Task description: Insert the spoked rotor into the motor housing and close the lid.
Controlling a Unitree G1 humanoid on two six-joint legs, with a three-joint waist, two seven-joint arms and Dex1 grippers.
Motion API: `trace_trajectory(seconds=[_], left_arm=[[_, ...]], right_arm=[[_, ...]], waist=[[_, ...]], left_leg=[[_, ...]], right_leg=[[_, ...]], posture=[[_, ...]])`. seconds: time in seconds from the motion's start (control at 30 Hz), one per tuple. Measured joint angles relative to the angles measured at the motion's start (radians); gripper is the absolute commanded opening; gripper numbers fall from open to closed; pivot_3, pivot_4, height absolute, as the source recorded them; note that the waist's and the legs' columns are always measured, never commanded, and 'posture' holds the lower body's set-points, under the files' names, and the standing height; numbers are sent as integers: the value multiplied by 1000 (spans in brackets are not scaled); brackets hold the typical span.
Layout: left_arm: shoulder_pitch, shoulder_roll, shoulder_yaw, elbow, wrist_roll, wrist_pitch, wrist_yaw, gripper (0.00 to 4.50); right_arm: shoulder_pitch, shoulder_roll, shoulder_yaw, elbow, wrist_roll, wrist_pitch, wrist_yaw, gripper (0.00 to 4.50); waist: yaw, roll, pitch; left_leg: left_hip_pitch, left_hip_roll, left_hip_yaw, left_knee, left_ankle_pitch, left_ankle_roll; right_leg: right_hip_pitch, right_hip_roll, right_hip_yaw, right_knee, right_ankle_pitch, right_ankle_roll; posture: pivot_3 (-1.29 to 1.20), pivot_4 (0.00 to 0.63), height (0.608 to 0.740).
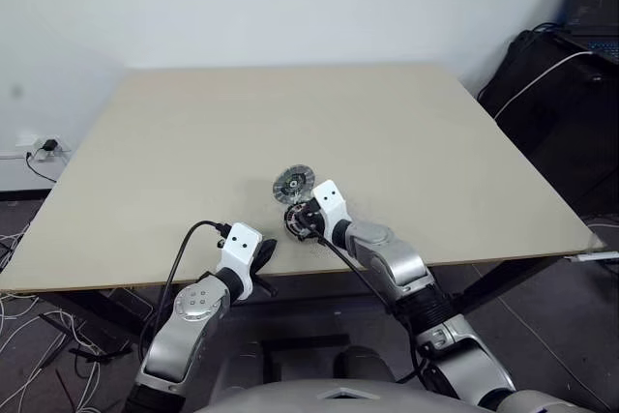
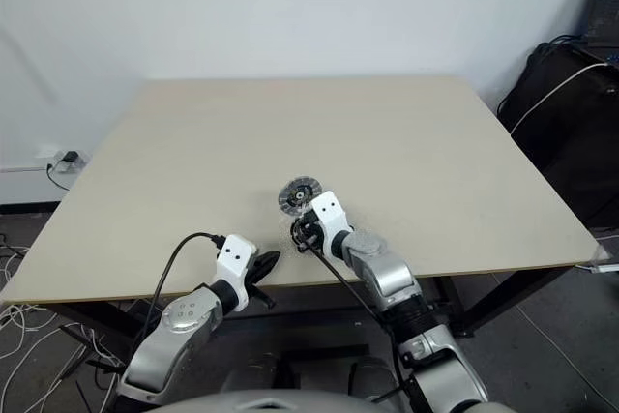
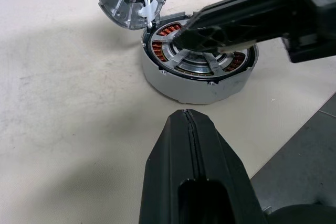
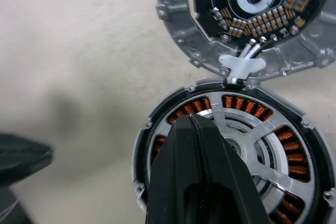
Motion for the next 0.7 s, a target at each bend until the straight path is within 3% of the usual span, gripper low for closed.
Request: trace_trajectory(seconds=[0.1, 0.27, 0.43, 0.7], left_arm=[[-1, -1, 0, 2, 0, -3, -1, 0], [-2, -3, -2, 7, 0, -15, 0, 0], [-4, -12, -8, 20, 0, -23, 5, 0], [-7, -21, -14, 35, 1, -40, 8, 0]], right_arm=[[-28, -78, 33, -71, -1, 44, 97, 544], [-101, -213, 133, -135, -39, 85, 246, 2100], [-187, -322, 290, -122, -155, 58, 377, 2100], [-265, -311, 383, -45, -262, -23, 475, 2100]], waist=[[0, 0, 0], [2, 0, 0], [6, -1, 0], [8, -1, 0]], left_leg=[[0, 0, 0, 0, 0, 0], [0, 0, 0, 1, 0, 0], [0, 0, 0, 1, 0, 0], [0, 0, 0, 2, 0, 0]], right_leg=[[0, 0, 0, 0, 0, 0], [0, 0, 0, 0, 0, 0], [0, 0, 0, 0, 0, 0], [0, 0, 0, 0, 0, -1]], posture=[[0, 0, 740], [0, 0, 740], [0, 0, 740], [0, 0, 740]])
